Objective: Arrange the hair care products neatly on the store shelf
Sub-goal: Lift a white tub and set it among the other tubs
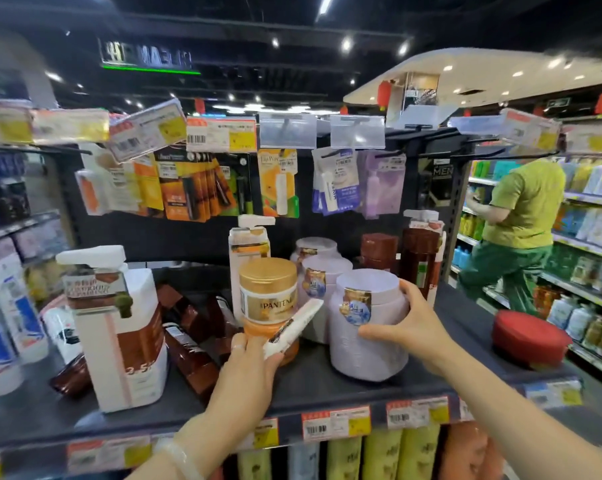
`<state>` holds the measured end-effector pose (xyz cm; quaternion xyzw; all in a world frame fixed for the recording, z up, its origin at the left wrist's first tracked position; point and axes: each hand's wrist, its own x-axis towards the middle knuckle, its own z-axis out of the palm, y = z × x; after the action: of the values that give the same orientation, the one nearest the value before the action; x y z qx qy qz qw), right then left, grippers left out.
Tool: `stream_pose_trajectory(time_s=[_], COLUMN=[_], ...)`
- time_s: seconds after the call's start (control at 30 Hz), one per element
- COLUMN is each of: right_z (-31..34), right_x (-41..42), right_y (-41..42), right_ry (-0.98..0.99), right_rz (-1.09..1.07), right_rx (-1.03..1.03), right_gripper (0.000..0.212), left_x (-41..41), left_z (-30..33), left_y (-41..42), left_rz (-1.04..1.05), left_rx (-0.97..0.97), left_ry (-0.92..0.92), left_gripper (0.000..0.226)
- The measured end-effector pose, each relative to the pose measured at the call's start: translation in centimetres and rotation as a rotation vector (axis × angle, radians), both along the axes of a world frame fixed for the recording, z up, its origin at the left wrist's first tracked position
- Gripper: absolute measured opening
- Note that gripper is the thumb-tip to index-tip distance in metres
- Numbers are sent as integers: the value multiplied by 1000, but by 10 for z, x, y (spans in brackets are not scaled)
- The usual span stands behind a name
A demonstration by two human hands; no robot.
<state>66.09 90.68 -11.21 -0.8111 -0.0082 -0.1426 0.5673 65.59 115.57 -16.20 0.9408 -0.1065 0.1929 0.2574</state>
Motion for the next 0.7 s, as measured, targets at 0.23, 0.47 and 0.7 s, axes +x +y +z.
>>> stream_pose_trajectory(time_s=[0.23, 0.47, 0.7], right_z=[-20, -22, -14], right_x=[4, 5, -5], right_y=[9, 9, 17], right_ry=[55, 41, 25], right_rz=[135, 170, 116], right_rx=[43, 52, -125], right_gripper=[104, 101, 118], left_x=[1, -2, -7], left_z=[-8, -13, -11], left_y=[-7, -20, -16], left_rz=[-81, -73, -62], left_rx=[-521, -499, -483], left_ry=[-37, -85, -92], left_gripper=[18, 54, 57])
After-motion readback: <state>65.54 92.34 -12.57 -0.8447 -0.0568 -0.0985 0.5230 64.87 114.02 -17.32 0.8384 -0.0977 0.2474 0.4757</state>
